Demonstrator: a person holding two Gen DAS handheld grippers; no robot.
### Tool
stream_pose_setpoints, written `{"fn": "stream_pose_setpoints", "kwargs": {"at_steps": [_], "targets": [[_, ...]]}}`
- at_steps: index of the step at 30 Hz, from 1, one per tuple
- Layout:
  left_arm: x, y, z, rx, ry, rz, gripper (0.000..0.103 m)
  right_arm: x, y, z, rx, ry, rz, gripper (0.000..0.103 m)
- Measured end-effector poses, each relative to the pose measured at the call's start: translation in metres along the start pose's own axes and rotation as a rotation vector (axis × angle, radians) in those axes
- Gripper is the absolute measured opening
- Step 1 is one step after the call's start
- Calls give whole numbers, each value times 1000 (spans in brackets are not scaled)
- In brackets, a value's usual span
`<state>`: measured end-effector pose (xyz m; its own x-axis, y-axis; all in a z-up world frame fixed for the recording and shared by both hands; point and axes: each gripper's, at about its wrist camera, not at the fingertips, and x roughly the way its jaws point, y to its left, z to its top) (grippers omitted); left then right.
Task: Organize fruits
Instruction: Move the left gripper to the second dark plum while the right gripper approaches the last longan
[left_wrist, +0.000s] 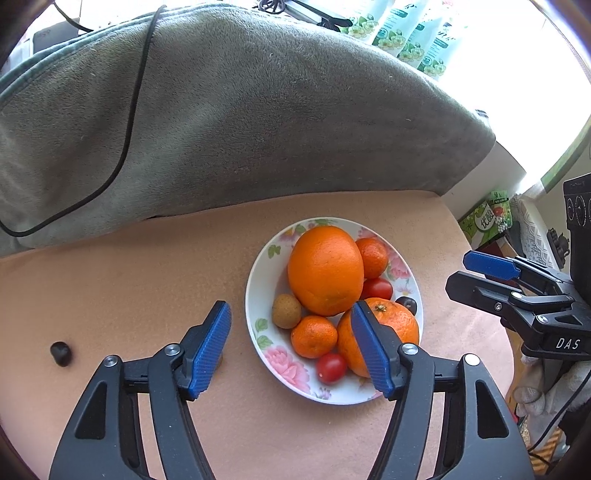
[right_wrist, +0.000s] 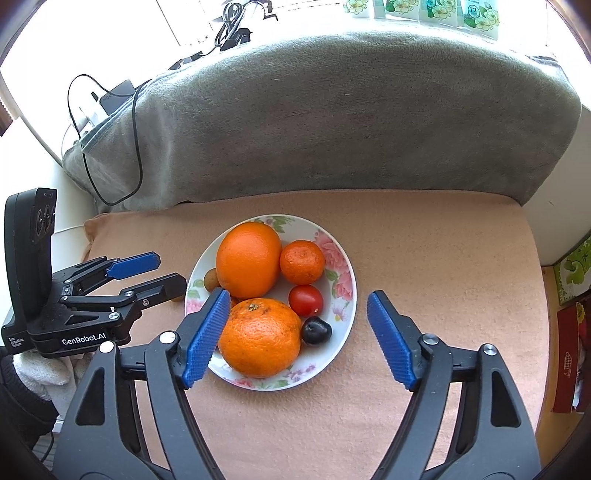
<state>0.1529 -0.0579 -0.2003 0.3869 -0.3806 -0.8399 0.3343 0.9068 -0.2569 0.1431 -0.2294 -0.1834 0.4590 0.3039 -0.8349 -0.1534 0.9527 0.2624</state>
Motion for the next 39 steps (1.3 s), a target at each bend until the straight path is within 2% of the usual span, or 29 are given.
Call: {"fn": "stream_pose_setpoints", "kwargs": {"at_steps": [12, 25, 36, 39], "targets": [[-12, 12, -6, -19, -14, 23, 67, -2, 14, 1, -17, -12, 1, 81], [-33, 53, -23, -85, -33, 71, 67, 3, 48, 4, -78, -16, 31, 82], [-53, 105, -51, -177, -35, 135, 67, 22, 100, 9, -218, 19, 108, 82], [-55, 118, -55, -211, -35, 145, 67, 27, 115, 11, -251, 33, 151, 82]]}}
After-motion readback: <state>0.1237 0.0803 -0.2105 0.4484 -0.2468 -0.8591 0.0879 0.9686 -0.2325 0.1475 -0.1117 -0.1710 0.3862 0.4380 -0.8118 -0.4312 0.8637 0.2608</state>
